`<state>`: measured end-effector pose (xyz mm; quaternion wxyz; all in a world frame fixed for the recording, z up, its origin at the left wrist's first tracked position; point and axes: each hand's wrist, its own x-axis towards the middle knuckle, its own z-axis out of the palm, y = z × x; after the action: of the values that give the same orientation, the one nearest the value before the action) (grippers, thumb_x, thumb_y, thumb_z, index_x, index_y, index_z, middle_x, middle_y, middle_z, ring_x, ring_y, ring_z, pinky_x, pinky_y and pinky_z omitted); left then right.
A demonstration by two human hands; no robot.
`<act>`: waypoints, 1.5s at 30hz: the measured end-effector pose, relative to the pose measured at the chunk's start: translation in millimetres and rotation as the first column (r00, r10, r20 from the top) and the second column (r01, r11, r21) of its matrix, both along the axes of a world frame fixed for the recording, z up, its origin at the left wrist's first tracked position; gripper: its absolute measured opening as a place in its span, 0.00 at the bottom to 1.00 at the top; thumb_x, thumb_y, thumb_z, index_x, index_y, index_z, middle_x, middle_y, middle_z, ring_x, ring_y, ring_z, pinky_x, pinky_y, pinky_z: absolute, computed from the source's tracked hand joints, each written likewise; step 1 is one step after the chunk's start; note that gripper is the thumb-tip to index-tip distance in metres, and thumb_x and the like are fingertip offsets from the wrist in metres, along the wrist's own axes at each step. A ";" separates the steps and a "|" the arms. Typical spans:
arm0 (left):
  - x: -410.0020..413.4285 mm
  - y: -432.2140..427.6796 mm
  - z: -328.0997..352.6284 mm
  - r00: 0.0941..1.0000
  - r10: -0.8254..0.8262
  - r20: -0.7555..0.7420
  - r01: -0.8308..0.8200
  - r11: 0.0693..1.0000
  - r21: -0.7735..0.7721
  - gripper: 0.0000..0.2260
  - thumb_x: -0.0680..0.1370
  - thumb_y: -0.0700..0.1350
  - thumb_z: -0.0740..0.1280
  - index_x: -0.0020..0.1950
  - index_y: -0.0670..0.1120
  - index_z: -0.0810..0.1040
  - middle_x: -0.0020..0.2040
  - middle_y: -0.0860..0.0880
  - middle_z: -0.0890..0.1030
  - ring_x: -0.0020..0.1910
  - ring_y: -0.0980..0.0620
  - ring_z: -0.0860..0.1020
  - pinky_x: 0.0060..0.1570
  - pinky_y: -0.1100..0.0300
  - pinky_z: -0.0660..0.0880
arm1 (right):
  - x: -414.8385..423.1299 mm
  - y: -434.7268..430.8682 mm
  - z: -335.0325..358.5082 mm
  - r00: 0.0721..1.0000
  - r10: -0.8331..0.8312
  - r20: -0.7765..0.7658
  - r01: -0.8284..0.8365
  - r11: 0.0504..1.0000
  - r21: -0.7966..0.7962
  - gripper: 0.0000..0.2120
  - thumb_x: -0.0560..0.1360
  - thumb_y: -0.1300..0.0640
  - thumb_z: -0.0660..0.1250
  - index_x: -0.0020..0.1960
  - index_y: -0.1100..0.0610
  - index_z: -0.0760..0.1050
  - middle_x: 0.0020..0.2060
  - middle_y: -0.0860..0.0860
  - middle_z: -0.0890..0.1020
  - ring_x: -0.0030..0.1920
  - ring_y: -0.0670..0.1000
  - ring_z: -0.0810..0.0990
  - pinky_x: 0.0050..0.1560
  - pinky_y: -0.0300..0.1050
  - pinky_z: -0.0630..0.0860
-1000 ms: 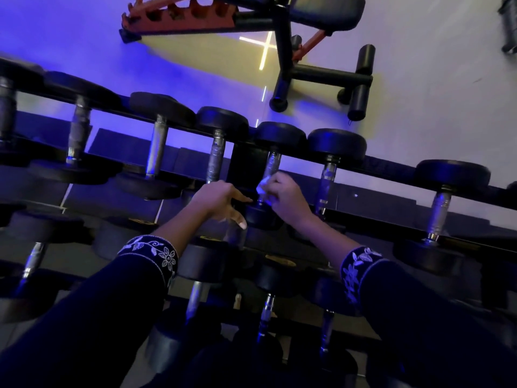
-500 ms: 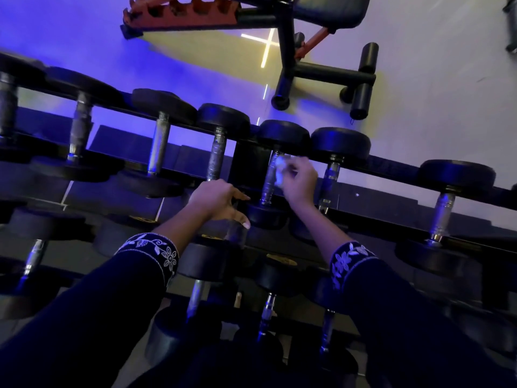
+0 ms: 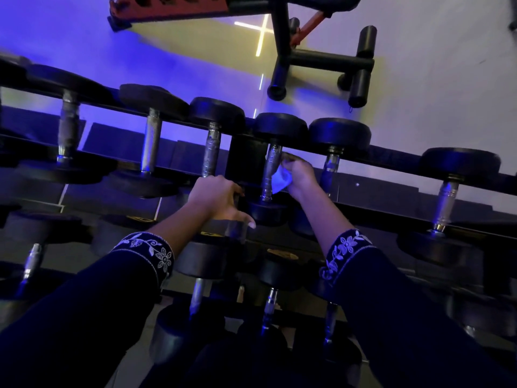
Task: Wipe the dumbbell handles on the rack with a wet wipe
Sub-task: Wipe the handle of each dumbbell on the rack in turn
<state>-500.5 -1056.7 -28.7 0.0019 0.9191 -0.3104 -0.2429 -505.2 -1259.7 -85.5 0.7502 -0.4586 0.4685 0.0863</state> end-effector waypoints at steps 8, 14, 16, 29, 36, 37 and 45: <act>-0.2 0.9 -1.8 0.998 -0.057 0.040 0.057 0.998 0.018 0.44 0.55 0.82 0.63 0.64 0.58 0.78 0.43 0.49 0.84 0.46 0.45 0.82 0.36 0.59 0.68 | -12.0 5.0 23.4 0.975 0.223 0.014 -0.223 0.964 0.145 0.16 0.74 0.68 0.47 0.46 0.69 0.74 0.31 0.57 0.83 0.31 0.51 0.83 0.44 0.43 0.75; 0.0 0.9 1.5 0.995 -0.082 0.057 0.081 0.996 0.022 0.45 0.56 0.82 0.61 0.64 0.58 0.78 0.44 0.50 0.84 0.46 0.46 0.82 0.35 0.59 0.66 | 15.1 -5.8 37.9 0.989 0.126 0.076 -0.140 0.967 0.212 0.19 0.74 0.69 0.48 0.41 0.66 0.78 0.30 0.55 0.83 0.30 0.48 0.83 0.36 0.40 0.80; 0.3 1.8 -0.1 0.993 -0.089 0.071 0.089 0.996 0.013 0.45 0.56 0.82 0.61 0.64 0.57 0.79 0.44 0.50 0.84 0.46 0.47 0.82 0.35 0.59 0.66 | -6.8 -3.2 23.6 0.963 0.268 0.018 -0.268 0.955 0.125 0.16 0.77 0.71 0.47 0.45 0.66 0.73 0.31 0.53 0.82 0.28 0.46 0.81 0.34 0.40 0.78; -0.3 2.0 -4.0 0.986 -0.125 0.110 0.123 0.992 0.025 0.45 0.56 0.84 0.58 0.64 0.59 0.78 0.43 0.49 0.84 0.45 0.46 0.83 0.35 0.59 0.66 | -57.5 43.1 25.0 0.607 0.794 -0.024 -0.277 0.183 -0.943 0.07 0.66 0.71 0.70 0.40 0.62 0.82 0.40 0.55 0.80 0.42 0.52 0.77 0.45 0.39 0.73; 0.2 3.9 -2.0 0.987 -0.130 0.096 0.129 0.991 0.018 0.45 0.57 0.83 0.58 0.64 0.58 0.78 0.42 0.50 0.84 0.44 0.47 0.82 0.35 0.59 0.67 | -12.9 19.0 34.4 0.645 0.762 -0.053 -0.040 -0.035 -0.999 0.14 0.66 0.69 0.56 0.42 0.64 0.80 0.41 0.58 0.79 0.44 0.58 0.75 0.47 0.43 0.70; 0.5 4.0 -2.8 0.987 -0.130 0.098 0.129 0.991 0.017 0.45 0.57 0.83 0.58 0.64 0.58 0.78 0.42 0.50 0.84 0.44 0.47 0.82 0.35 0.59 0.67 | -26.3 21.1 32.1 0.552 0.830 -0.076 -0.060 -0.051 -0.997 0.14 0.67 0.68 0.55 0.42 0.64 0.80 0.41 0.57 0.80 0.44 0.58 0.75 0.48 0.43 0.70; 1.2 5.7 -2.6 0.989 -0.121 0.084 0.121 0.993 0.007 0.45 0.57 0.82 0.59 0.65 0.57 0.78 0.43 0.51 0.84 0.45 0.47 0.82 0.36 0.60 0.67 | -11.8 7.8 16.1 0.943 0.313 0.115 -0.035 0.436 -0.899 0.12 0.67 0.73 0.64 0.46 0.63 0.80 0.42 0.57 0.83 0.42 0.50 0.77 0.46 0.41 0.73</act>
<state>-499.3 -1050.9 -31.3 -0.0269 0.9080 -0.3650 -0.2039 -516.9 -1252.0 -69.4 0.4427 -0.8345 0.2892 -0.1548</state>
